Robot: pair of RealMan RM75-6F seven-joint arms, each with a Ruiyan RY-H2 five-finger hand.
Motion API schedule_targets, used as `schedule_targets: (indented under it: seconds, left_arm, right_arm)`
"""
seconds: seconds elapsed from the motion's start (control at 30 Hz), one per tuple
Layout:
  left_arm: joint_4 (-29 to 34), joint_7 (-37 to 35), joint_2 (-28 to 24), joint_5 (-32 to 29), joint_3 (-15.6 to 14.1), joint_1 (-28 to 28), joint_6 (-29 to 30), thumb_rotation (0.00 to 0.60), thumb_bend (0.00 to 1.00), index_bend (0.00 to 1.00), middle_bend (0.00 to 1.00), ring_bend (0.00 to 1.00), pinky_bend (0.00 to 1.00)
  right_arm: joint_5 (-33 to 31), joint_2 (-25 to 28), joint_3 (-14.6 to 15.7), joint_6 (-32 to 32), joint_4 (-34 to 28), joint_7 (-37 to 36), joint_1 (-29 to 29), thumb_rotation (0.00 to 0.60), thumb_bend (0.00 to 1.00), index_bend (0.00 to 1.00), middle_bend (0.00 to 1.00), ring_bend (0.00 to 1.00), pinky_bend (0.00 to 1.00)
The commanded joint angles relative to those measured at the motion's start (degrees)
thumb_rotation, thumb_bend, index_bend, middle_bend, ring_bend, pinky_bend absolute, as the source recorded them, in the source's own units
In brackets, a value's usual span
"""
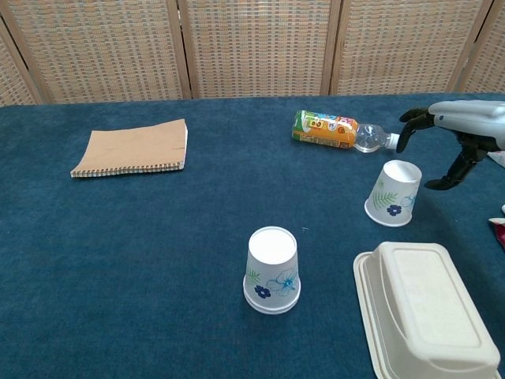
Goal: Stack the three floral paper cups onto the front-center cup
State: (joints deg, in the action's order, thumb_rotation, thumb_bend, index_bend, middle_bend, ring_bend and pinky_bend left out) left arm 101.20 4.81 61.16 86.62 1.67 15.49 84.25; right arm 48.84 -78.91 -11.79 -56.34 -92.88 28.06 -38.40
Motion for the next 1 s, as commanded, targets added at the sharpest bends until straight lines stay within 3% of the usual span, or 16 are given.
schedule_targets:
  seconds: [0.03, 0.23, 0.5, 1.0]
  left_arm:
    - [-0.05, -0.15, 0.04, 0.06, 0.19, -0.06, -0.2, 0.6, 0.11, 0.13, 0.0, 0.0, 0.0]
    - [-0.44, -1.03, 0.04, -0.15, 0.9, -0.25, -0.52, 0.6, 0.1, 0.14, 0.0, 0.0, 0.0]
    - [-1.03, -1.57, 0.25, -0.78, 1.6, -0.12, -1.68, 0.6, 0.1, 0.14, 0.0, 0.0, 0.0]
    - [-1.27, -1.83, 0.24, -0.64, 2.15, -0.59, -1.92, 0.6, 0.11, 0.14, 0.0, 0.0, 0.0]
  right_arm:
    - [-0.68, -1.09, -0.19, 0.82, 1.56, -0.78, -0.69, 0.6, 0.4, 0.31, 0.08, 0.0, 0.0]
    - [-1.38, -3.46, 0.18, 2.14, 5.03, -1.61, -1.91, 0.6, 0.4, 0.33, 0.09, 0.0, 0.0]
    - [-0.55, -5.12, 0.27, 1.08, 6.59, -2.84, -2.11, 0.6, 0.4, 0.48, 0.14, 0.0, 0.0]
    - [4.9, -0.7, 0.52, -4.53, -3.33, -1.72, -0.99, 0.6, 0.4, 0.53, 0.16, 0.0, 0.0]
